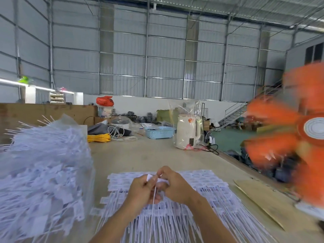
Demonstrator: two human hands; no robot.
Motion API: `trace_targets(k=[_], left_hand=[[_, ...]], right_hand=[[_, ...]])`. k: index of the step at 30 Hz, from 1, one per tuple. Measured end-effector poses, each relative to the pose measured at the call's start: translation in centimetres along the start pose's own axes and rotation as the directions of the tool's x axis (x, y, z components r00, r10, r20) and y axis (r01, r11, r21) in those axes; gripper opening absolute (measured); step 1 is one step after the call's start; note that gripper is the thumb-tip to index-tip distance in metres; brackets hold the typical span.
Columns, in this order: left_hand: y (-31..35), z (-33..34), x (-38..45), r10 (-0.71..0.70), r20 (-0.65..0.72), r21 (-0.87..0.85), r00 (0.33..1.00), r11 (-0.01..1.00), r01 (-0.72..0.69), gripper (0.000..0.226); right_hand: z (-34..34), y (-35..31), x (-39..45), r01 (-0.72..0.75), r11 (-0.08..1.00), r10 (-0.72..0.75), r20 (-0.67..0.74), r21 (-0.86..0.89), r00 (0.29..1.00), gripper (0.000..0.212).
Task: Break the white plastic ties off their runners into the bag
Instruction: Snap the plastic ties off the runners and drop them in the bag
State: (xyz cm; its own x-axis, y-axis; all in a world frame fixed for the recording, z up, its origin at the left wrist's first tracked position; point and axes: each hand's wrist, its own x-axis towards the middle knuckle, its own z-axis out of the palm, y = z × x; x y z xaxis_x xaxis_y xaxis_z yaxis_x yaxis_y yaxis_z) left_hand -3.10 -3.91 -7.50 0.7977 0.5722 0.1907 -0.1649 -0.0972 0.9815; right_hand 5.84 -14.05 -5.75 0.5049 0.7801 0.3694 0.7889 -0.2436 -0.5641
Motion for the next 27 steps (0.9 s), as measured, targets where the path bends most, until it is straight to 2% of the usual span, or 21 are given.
trace_targets(k=[3, 5, 8, 11, 14, 19, 21, 22, 23, 25, 27], left_hand=[[0.0, -0.1, 0.1, 0.14, -0.125, 0.157, 0.982, 0.98, -0.12, 0.03], [-0.1, -0.3, 0.0, 0.174, -0.136, 0.24, 0.975, 0.961, -0.138, 0.034], [-0.8, -0.6, 0.0, 0.179, -0.148, 0.455, 0.973, 0.886, -0.094, 0.043], [-0.4, -0.4, 0.1, 0.192, -0.172, 0.619, 0.966, 0.784, -0.045, 0.044], [0.8, -0.3, 0.1, 0.23, -0.193, 0.693, 0.954, 0.72, -0.034, 0.042], [1.8, -0.7, 0.6, 0.161, -0.214, 0.587, 0.963, 0.81, -0.004, 0.04], [1.8, -1.2, 0.8, 0.038, -0.185, 0.447, 0.982, 0.893, 0.049, 0.037], [1.8, -1.4, 0.7, -0.056, -0.139, 0.341, 0.989, 0.935, 0.101, 0.036], [1.8, -1.8, 0.5, -0.137, -0.083, 0.247, 0.987, 0.957, 0.154, 0.038], [1.6, -2.5, 0.2, -0.168, -0.039, 0.054, 0.985, 0.984, 0.17, 0.044], [1.2, -2.9, 0.2, -0.113, -0.109, -0.135, 0.988, 0.986, 0.098, 0.043]], right_hand=[[0.0, 0.2, 0.4, -0.023, 0.993, 0.016, -0.059, -0.119, 0.998, 0.019], [0.1, 0.2, 0.3, 0.003, 0.996, -0.003, 0.004, -0.086, 1.0, 0.013], [0.7, 0.1, 0.1, 0.081, 0.992, -0.069, 0.124, -0.092, 0.99, 0.03], [1.0, 0.2, 0.0, 0.106, 0.985, -0.09, 0.117, -0.135, 0.989, 0.01], [0.8, 0.0, 0.1, 0.119, 0.963, -0.111, 0.045, -0.241, 0.993, 0.009], [0.6, -0.9, 0.5, 0.187, 0.874, -0.224, -0.031, -0.448, 0.974, 0.019], [0.1, -0.4, 0.4, 0.166, 0.846, -0.24, -0.083, -0.506, 0.967, 0.014], [-0.7, 0.2, 0.3, 0.099, 0.851, -0.208, -0.159, -0.515, 0.965, 0.012], [-1.8, 1.0, 0.1, 0.0, 0.876, -0.139, -0.254, -0.482, 0.957, 0.01], [-4.1, 2.5, -0.7, -0.159, 0.941, 0.007, -0.453, -0.299, 0.891, 0.019], [-5.2, 2.5, -1.2, -0.144, 0.989, 0.099, -0.579, -0.031, 0.809, 0.022]])
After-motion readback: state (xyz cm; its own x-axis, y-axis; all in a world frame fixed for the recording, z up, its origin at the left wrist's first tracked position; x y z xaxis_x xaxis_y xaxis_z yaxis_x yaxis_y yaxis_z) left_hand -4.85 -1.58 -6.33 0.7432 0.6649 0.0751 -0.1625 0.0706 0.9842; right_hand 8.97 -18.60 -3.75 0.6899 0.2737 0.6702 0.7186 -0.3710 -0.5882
